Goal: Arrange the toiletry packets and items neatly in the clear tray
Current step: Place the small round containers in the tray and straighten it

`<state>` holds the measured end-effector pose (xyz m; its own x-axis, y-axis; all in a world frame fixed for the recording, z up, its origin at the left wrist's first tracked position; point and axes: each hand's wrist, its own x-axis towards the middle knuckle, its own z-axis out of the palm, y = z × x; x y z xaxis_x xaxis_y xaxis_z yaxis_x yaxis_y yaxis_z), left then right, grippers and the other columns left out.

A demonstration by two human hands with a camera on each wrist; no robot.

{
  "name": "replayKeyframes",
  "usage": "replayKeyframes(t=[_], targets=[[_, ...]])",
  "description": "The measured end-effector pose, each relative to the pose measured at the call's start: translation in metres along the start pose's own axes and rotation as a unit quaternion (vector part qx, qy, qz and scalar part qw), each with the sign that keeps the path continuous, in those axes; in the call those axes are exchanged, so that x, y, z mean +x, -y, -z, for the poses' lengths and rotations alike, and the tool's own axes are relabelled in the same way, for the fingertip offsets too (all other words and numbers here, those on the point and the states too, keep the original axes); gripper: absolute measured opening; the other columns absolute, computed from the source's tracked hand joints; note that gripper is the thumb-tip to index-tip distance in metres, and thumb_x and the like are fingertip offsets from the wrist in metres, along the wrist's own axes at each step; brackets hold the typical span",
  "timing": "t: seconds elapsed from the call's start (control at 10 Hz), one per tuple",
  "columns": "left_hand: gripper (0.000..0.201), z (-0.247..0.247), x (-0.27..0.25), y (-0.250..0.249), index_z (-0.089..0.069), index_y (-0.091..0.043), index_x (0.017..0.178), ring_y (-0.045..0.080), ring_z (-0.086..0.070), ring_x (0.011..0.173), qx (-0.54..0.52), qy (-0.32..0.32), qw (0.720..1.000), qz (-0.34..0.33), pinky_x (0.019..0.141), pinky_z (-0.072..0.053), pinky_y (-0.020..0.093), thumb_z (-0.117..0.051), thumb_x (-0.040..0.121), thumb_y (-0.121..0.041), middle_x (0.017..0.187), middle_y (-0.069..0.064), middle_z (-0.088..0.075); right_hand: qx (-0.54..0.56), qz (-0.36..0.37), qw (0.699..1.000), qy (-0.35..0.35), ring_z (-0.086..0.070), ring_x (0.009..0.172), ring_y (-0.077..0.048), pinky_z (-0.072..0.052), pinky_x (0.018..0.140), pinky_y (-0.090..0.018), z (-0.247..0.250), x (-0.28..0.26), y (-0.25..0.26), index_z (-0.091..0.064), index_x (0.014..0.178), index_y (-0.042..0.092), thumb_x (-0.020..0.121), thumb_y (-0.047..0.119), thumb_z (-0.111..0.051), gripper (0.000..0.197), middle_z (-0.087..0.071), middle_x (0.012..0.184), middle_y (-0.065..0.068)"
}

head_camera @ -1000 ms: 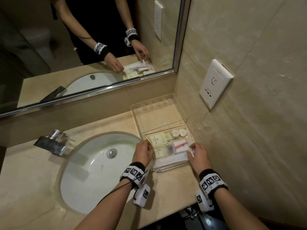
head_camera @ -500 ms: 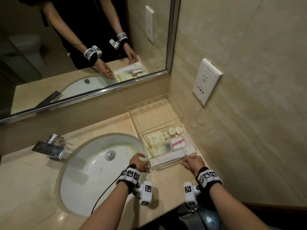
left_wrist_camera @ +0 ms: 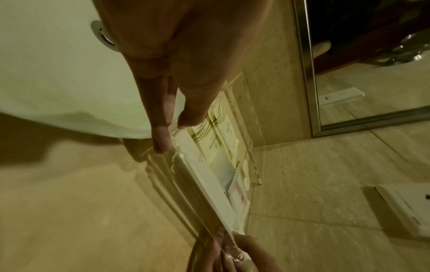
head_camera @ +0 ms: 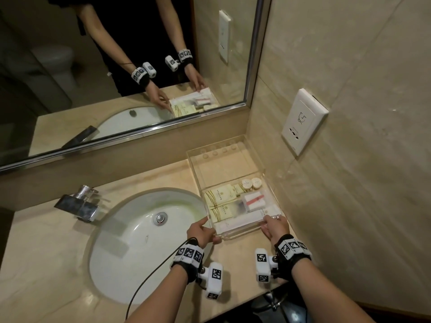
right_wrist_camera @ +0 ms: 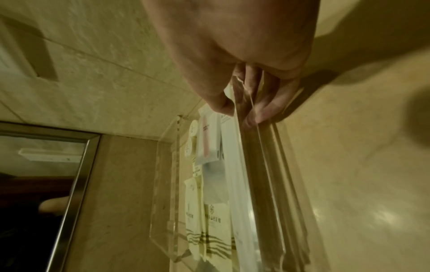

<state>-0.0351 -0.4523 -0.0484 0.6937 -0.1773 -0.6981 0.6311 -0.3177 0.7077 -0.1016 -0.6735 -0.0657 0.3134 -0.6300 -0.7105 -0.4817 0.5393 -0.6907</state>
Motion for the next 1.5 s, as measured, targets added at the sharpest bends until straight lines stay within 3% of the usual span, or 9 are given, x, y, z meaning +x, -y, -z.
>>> replayKeyframes(t=[0.4,0.7,0.8,0.9,1.0,1.2,1.3,1.4,1.5], targets=[[0.065,-0.009,0.012,-0.006,-0.040,-0.013,0.143,0.033,-0.074,0.077,-0.043,-0.015,0.999,-0.005,0.089,-0.057,0.041,-0.056,0.083,0.004,0.064,0.014,-0.070,-0.008,0.023,1.000,0.003,-0.062,0.075,-0.023,-0.057,0.075,-0.035,-0.007,0.013,0.016,-0.058,0.111,0.008,0.087,-0.003,-0.061,0.026,-0.063,0.081,-0.007],[0.052,0.000,0.037,-0.031,-0.047,-0.008,0.138,0.026,-0.074,0.076,-0.086,-0.056,0.994,-0.032,0.091,-0.055,0.041,-0.061,0.088,-0.003,0.058,0.006,-0.072,0.043,-0.017,0.994,0.095,-0.061,0.079,-0.022,-0.057,0.065,-0.022,-0.039,0.017,0.054,-0.049,0.123,-0.003,0.093,0.005,-0.059,0.032,-0.059,0.089,-0.009],[0.039,-0.001,0.044,-0.037,-0.049,0.005,0.128,0.019,-0.072,0.063,-0.177,-0.080,0.981,-0.014,0.079,-0.059,0.033,-0.058,0.091,-0.002,0.063,0.010,-0.070,0.075,-0.041,0.989,0.122,-0.061,0.091,-0.019,-0.056,0.084,-0.025,-0.049,0.021,0.062,-0.051,0.127,-0.006,0.094,0.015,-0.060,0.040,-0.060,0.095,-0.007],[0.032,-0.007,0.040,-0.042,-0.048,0.017,0.120,0.032,-0.072,0.080,-0.290,-0.058,0.955,0.037,0.084,-0.059,0.038,-0.050,0.095,-0.003,0.087,0.027,-0.068,0.072,-0.030,0.991,0.112,-0.063,0.097,-0.018,-0.057,0.083,-0.022,-0.054,0.025,0.061,-0.061,0.108,-0.003,0.092,0.011,-0.065,0.021,-0.065,0.101,-0.011],[0.032,-0.011,0.029,-0.048,-0.047,0.021,0.117,0.043,-0.066,0.103,-0.348,-0.005,0.934,0.085,0.081,-0.059,0.042,-0.044,0.098,-0.005,0.110,0.036,-0.063,0.028,-0.014,0.996,0.086,-0.061,0.055,-0.008,-0.053,0.059,-0.024,-0.057,0.027,0.055,-0.057,0.078,0.011,0.091,0.013,-0.065,0.016,-0.063,0.061,0.001],[0.025,-0.013,0.037,-0.052,-0.047,0.017,0.115,0.041,-0.065,0.103,-0.456,-0.025,0.882,0.117,0.080,-0.060,0.039,-0.044,0.096,0.001,0.105,0.032,-0.064,0.022,-0.007,0.997,0.077,-0.064,0.104,-0.027,-0.051,0.100,-0.038,-0.059,0.036,0.056,-0.062,0.084,0.006,0.090,0.002,-0.061,0.007,-0.065,0.093,-0.012],[0.021,-0.017,0.037,-0.061,-0.055,0.012,0.105,0.033,-0.063,0.094,-0.464,-0.006,0.879,0.111,0.089,-0.052,0.038,-0.041,0.095,0.001,0.103,0.021,-0.064,-0.007,0.026,0.992,0.120,-0.059,0.103,-0.029,-0.049,0.103,-0.041,-0.065,0.033,0.070,-0.061,0.109,-0.008,0.092,-0.002,-0.052,0.020,-0.064,0.103,-0.017],[0.028,-0.014,0.040,-0.068,-0.049,0.012,0.119,0.033,-0.055,0.119,-0.474,-0.039,0.871,0.119,0.102,-0.047,0.037,-0.036,0.096,0.004,0.119,0.021,-0.059,-0.012,0.017,0.993,0.116,-0.060,0.109,-0.033,-0.048,0.104,-0.044,-0.071,0.032,0.082,-0.048,0.126,-0.017,0.092,-0.006,-0.049,0.036,-0.053,0.133,-0.032],[0.037,-0.012,0.037,-0.073,-0.050,0.011,0.127,0.023,-0.061,0.113,-0.474,-0.038,0.869,0.137,0.087,-0.053,0.025,-0.045,0.094,-0.003,0.121,0.018,-0.063,-0.010,0.003,0.994,0.112,-0.055,0.124,-0.036,-0.044,0.106,-0.047,-0.075,0.033,0.086,-0.045,0.127,-0.021,0.091,-0.009,-0.049,0.038,-0.054,0.132,-0.027]])
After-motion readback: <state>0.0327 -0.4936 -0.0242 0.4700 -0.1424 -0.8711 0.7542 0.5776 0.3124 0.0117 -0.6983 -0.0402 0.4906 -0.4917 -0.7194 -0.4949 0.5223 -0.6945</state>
